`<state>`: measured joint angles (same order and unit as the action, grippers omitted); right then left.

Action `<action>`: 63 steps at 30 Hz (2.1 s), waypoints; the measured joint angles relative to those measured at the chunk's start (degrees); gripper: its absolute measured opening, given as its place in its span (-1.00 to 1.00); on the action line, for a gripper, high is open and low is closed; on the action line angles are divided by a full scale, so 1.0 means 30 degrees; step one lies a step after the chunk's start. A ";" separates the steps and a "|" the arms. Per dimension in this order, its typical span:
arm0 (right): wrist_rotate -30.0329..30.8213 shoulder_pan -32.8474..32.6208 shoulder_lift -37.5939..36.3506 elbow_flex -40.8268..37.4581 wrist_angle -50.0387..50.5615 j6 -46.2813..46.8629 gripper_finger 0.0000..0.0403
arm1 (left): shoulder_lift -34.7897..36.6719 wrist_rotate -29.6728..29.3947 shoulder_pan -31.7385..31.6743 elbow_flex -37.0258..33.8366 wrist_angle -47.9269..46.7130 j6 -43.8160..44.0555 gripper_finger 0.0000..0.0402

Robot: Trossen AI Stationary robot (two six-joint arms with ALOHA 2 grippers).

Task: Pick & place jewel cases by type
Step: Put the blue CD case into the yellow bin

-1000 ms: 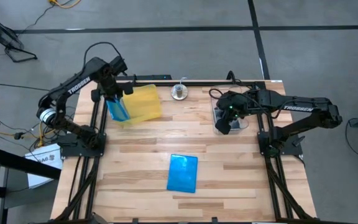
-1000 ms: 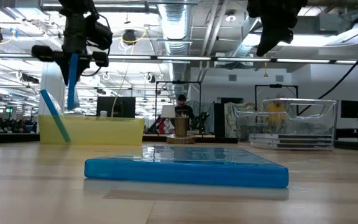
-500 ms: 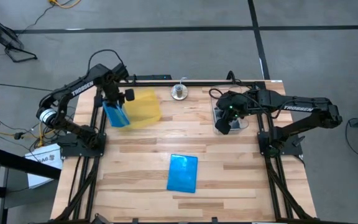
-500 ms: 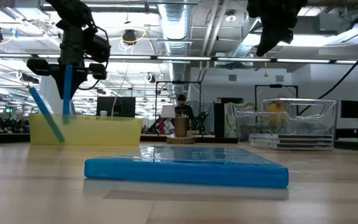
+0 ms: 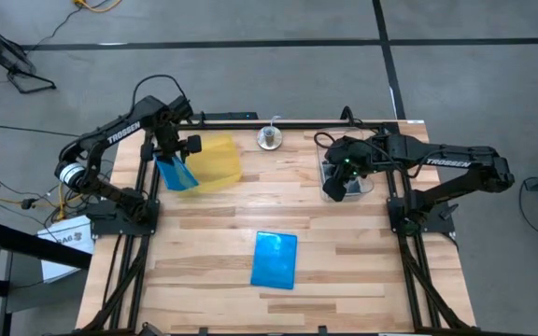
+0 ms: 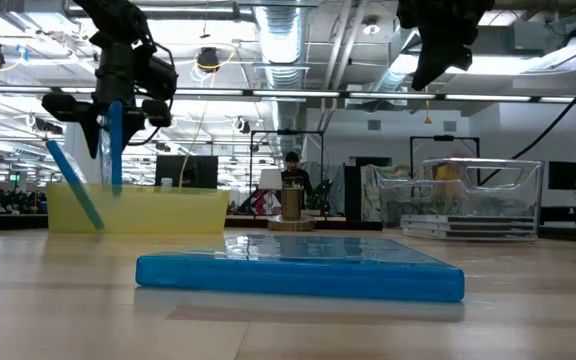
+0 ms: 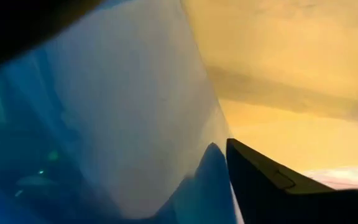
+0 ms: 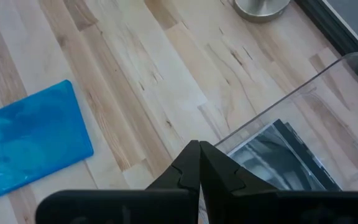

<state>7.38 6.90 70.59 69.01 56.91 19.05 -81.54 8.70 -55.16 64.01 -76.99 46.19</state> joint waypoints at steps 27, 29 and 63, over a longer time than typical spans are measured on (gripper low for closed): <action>0.0000 0.0000 0.0000 -0.0007 -0.0301 -0.0015 -1.00 | 0.0000 0.1270 0.0191 0.0015 -0.0727 -0.2832 0.00; 0.0000 0.0000 0.0000 -0.0007 -0.0324 -0.0015 -1.00 | 0.0000 0.1618 0.0226 0.0015 -0.0748 -0.2837 0.00; 0.0029 0.0000 -0.0007 -0.0007 -0.1349 -0.0016 -1.00 | 0.0000 0.0761 0.0255 0.0022 -0.1906 -0.2933 0.00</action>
<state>7.46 6.90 70.57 68.99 52.86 19.00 -81.54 10.99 -54.39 64.07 -82.71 37.39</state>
